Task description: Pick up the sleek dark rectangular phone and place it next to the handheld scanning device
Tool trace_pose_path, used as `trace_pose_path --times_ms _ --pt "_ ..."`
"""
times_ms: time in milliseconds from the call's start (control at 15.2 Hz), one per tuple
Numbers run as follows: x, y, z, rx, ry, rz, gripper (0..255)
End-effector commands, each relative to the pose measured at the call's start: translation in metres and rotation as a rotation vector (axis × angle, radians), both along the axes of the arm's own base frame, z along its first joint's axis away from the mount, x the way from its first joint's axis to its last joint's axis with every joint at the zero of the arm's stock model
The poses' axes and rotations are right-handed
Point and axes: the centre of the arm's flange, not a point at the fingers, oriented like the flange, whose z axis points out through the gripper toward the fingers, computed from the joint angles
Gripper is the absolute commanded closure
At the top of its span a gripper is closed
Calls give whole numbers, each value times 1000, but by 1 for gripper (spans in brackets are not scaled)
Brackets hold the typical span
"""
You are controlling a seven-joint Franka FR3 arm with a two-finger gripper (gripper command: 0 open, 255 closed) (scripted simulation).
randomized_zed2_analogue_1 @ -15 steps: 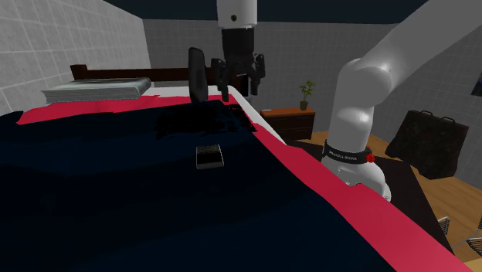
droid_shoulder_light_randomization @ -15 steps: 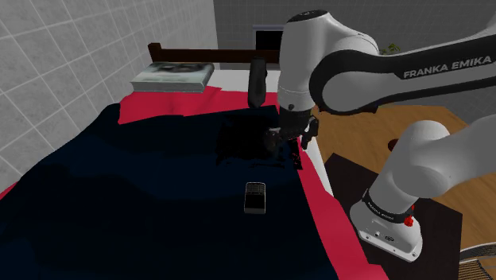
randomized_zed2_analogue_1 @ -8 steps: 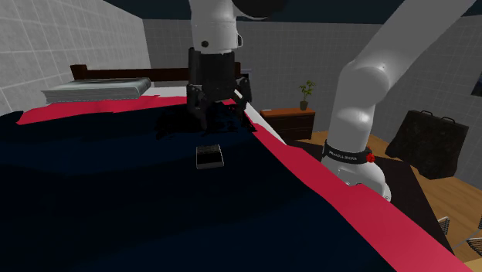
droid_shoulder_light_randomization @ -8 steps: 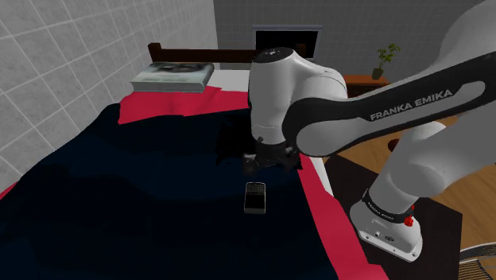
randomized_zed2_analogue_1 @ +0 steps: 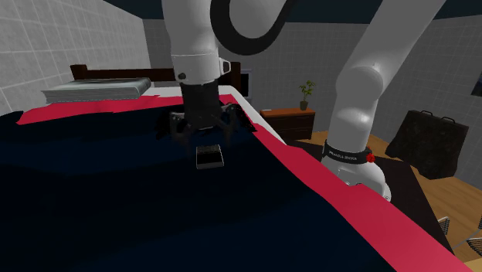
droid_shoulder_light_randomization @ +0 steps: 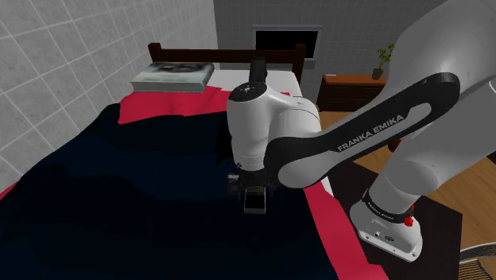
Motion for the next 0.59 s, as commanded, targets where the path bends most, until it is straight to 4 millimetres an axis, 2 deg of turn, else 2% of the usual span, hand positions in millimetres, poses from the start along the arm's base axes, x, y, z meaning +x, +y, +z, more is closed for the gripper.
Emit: trace_pose_path --times_ms 0,198,528 --pt "1 0 -10 1 -1 -2 0" --pt "0 -1 -24 1 -1 -2 0" --pt "0 -1 -24 1 -1 -2 0"
